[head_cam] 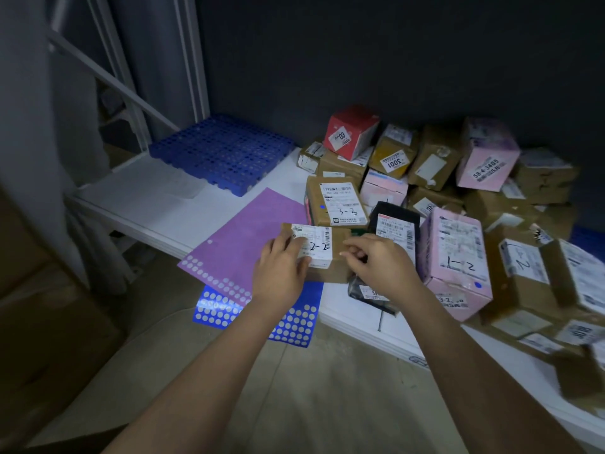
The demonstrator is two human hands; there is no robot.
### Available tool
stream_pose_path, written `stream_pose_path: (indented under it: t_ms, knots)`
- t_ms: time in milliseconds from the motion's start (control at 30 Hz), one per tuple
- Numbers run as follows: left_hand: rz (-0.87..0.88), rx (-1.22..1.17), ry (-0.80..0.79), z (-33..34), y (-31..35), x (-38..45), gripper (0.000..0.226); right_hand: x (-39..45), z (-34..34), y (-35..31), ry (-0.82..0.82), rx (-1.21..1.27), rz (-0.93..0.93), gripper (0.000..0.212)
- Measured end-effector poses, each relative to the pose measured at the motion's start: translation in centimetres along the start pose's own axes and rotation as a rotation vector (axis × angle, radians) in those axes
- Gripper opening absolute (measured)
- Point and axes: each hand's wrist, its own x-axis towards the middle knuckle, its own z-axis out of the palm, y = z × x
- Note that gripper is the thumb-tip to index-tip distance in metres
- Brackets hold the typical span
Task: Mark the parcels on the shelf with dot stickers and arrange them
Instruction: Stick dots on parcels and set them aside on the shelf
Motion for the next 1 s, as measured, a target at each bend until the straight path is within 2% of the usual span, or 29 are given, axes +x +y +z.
stream_pose_path:
  t_ms: [67,200,433,533,633,700,733,867,933,1000]
  knots:
    - [0.005,0.006,-0.012,-0.1,-0.1,0.1,0.04,0.3,-0.1,-0.1,0.08,0.033,0.037,0.015]
    - [-0.001,0.047,-0.021,-0.3,-0.1,0.3,0.041,0.6,0.9,-0.5,0.195,-0.097,-0.069,0.006]
    - [-0.013,0.092,-0.039,-0.6,0.1,0.5,0.042,0.8,1.8,0.3,0.062,-0.13,-0.186,0.008]
    - [-0.016,0.091,-0.043,-0.6,0.1,0.5,0.042,0.2,0.9,0.9,-0.044,-0.136,-0.227,0.02]
    - [-0.016,0.092,-0.048,-0.7,0.2,0.5,0.042,-0.7,-0.5,1.2,-0.197,-0.105,-0.2,0.035]
    - [-0.023,0.083,-0.049,-0.7,0.2,0.4,0.042,-1.2,-1.1,1.2,-0.23,-0.037,-0.138,0.032]
    - [-0.025,0.074,-0.048,-0.8,0.2,0.4,0.042,-1.5,-1.1,1.2,-0.211,0.013,-0.088,0.029]
    - [-0.024,0.057,-0.049,-0.7,0.2,0.5,0.041,-2.3,-0.3,1.1,0.06,0.112,0.065,0.019]
    - [-0.02,0.059,-0.046,-0.6,0.4,0.4,0.04,-2.0,0.1,0.7,0.088,0.08,0.139,0.022]
    - [-0.017,0.069,-0.036,-0.6,0.3,0.3,0.039,-1.6,0.6,0.3,0.046,0.043,0.196,0.027]
